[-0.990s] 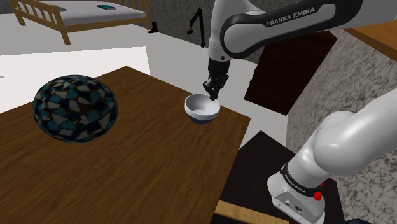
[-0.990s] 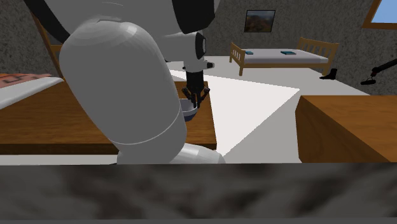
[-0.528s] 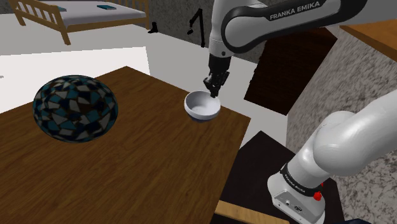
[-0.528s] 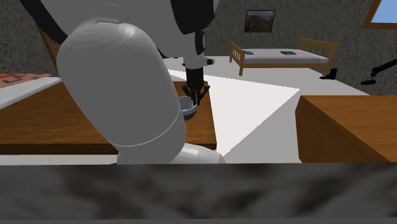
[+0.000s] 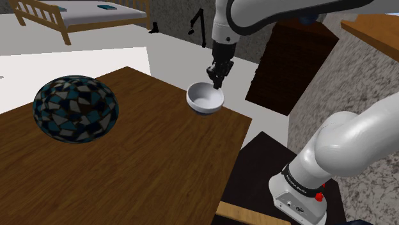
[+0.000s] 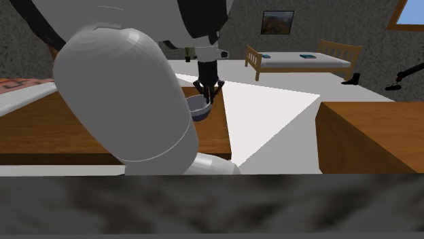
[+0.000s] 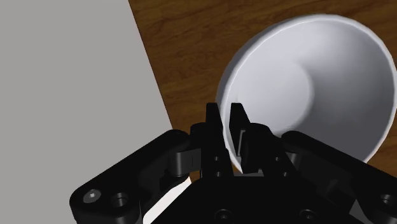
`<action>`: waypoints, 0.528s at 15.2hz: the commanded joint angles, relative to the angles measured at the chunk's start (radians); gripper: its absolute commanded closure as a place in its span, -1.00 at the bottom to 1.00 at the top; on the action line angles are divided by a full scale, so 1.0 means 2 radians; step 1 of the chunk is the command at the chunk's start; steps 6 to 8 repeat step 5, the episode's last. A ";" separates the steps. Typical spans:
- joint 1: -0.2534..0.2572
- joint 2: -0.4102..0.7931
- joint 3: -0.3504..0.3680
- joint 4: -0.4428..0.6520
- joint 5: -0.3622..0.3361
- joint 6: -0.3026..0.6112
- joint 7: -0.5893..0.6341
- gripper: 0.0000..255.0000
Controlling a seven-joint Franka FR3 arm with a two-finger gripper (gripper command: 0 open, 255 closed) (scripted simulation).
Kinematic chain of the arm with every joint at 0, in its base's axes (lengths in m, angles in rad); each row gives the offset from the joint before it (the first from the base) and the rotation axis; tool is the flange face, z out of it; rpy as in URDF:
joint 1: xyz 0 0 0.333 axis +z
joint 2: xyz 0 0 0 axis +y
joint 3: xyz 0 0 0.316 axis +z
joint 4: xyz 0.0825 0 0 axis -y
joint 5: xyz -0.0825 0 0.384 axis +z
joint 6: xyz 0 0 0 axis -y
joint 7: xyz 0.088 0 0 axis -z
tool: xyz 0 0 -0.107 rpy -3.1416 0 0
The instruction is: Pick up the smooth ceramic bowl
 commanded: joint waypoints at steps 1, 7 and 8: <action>0.000 -0.003 -0.001 0.011 0.000 -0.014 -0.001 1.00; 0.000 -0.005 -0.001 0.024 0.000 -0.029 -0.002 1.00; 0.000 -0.005 -0.001 0.024 0.000 -0.029 -0.002 1.00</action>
